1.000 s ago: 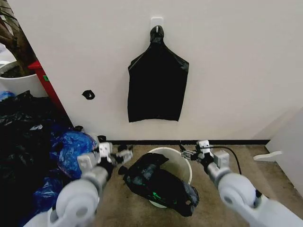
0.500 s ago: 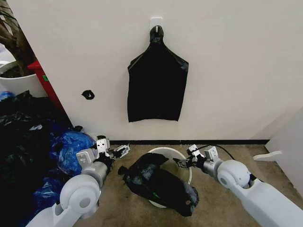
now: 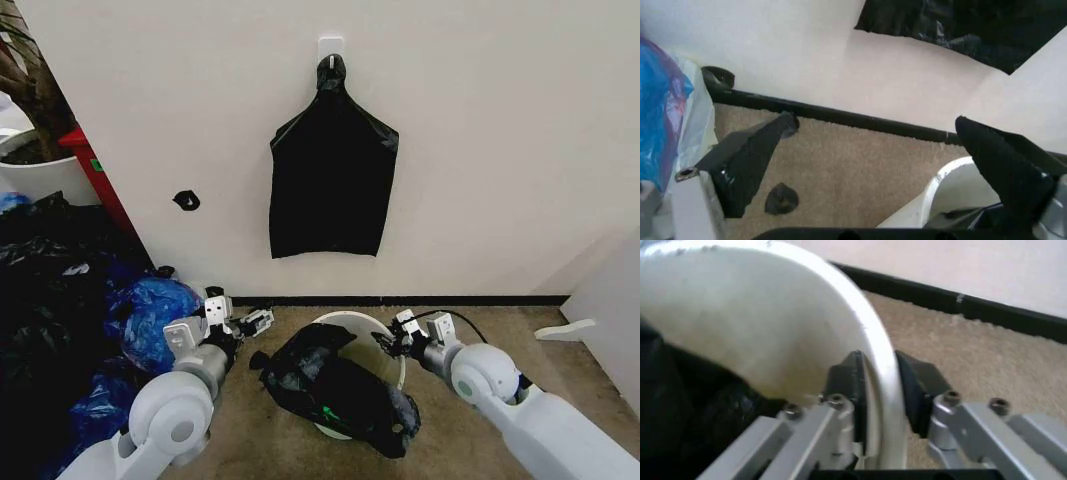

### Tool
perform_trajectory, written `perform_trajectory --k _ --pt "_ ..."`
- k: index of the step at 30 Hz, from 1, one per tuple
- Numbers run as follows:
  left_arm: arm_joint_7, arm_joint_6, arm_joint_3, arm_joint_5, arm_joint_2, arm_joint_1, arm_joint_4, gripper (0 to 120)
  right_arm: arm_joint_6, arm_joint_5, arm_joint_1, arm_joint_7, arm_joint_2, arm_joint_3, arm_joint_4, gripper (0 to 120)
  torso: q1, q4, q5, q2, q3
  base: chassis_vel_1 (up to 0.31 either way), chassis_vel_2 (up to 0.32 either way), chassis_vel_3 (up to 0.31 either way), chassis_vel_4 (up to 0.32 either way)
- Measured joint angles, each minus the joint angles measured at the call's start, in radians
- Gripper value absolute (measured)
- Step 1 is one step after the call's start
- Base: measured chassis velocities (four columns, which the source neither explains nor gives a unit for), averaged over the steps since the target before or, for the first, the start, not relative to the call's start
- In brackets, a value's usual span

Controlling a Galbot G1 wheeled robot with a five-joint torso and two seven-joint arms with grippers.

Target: Place the garbage bag over the trash bin.

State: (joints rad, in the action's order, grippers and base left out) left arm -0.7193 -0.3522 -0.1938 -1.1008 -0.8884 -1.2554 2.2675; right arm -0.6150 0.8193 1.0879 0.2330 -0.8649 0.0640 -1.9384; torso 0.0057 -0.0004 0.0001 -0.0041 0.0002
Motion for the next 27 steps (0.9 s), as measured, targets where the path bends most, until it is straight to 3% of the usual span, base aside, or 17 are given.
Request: perform_trajectory --k 2,6,8,12,21,27 --pt "0.000 0.001 0.002 0.003 -0.003 -0.004 0.000 100 0.041 0.078 0.033 0.140 -0.008 -0.003 -0.036 7 0.000 0.0002 0.0002 0.000 0.000 0.000 0.000 0.000 0.000" --pt "0.000 0.003 0.002 0.008 -0.004 -0.011 0.002 100 0.148 0.173 0.130 0.346 -0.022 0.000 -0.122 5 0.000 -0.0001 -0.0001 0.000 0.000 0.000 0.000 0.000 0.000" --pt "0.000 0.003 0.002 0.009 -0.004 -0.011 0.002 100 0.155 0.175 0.137 0.355 -0.023 0.000 -0.126 5 0.000 -0.0003 -0.0001 0.000 0.000 0.000 0.000 0.000 0.000" --pt "-0.001 0.005 0.002 0.013 -0.013 -0.015 0.002 100 0.339 0.264 0.240 0.633 -0.096 -0.003 -0.236 5 0.000 0.0000 -0.0001 0.000 0.000 0.000 0.000 0.000 0.000" --pt "-0.001 0.005 0.004 0.024 -0.030 -0.025 0.018 100 0.591 0.205 0.241 0.768 -0.250 0.007 -0.187 4 0.000 0.0002 0.0000 0.000 0.000 0.000 0.000 0.000 0.000" --pt "-0.001 0.005 -0.010 0.031 -0.030 -0.038 0.037 100 0.621 0.197 0.257 0.766 -0.298 0.017 -0.158 4 0.000 0.0000 -0.0002 0.000 0.000 0.000 0.000 0.000 0.000"
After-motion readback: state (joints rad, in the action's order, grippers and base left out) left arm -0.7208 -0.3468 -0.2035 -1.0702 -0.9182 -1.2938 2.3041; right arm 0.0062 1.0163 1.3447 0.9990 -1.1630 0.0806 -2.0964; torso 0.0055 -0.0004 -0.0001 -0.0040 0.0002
